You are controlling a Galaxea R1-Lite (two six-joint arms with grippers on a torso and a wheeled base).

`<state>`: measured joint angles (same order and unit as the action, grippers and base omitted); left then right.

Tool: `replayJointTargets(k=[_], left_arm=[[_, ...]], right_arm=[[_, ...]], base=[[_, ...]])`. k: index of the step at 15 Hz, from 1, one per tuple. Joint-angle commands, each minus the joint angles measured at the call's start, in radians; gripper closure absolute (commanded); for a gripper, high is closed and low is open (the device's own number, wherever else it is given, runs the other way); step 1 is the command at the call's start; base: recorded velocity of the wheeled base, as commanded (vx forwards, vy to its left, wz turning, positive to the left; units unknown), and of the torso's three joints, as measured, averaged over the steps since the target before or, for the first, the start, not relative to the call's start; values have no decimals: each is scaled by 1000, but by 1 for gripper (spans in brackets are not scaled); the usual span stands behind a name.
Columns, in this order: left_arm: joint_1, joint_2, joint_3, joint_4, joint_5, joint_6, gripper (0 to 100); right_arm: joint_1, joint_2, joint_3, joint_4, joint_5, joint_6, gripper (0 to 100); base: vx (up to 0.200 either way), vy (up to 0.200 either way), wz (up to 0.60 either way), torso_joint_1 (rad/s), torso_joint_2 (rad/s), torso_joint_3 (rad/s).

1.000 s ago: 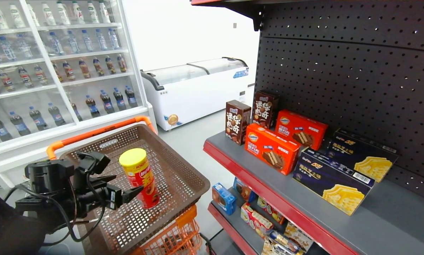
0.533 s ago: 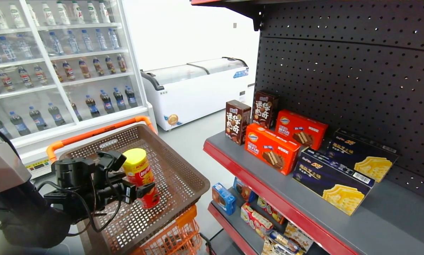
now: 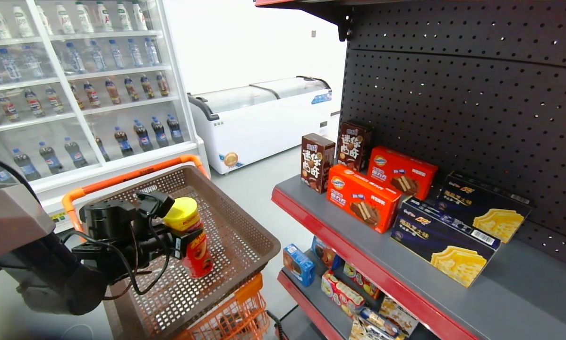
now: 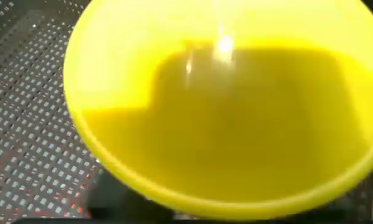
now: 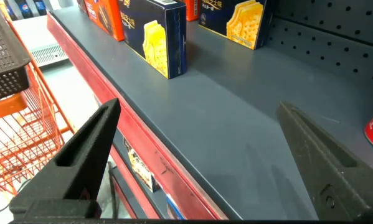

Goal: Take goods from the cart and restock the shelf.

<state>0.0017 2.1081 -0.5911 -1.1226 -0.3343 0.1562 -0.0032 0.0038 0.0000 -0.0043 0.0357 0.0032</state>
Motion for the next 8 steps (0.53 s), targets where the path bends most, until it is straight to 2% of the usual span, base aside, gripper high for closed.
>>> replayJointTargets(k=[1, 4, 7, 8], left_arm=[[-5, -3, 4, 4, 12, 5, 100], [-25, -39, 4, -5, 89, 5, 100], [-35, -145, 14, 4, 130, -1, 100], [-49, -230, 10, 46, 139, -40, 100]], right_arm=[[0, 1, 0, 0, 0, 0, 0], [0, 1, 0, 0, 0, 0, 0], [0, 1, 0, 0, 0, 0, 0], [0, 1, 0, 0, 0, 0, 0]], base=[[0, 0, 0, 0, 0, 0], [0, 0, 0, 0, 0, 0], [0, 0, 0, 0, 0, 0], [0, 0, 0, 0, 0, 0]])
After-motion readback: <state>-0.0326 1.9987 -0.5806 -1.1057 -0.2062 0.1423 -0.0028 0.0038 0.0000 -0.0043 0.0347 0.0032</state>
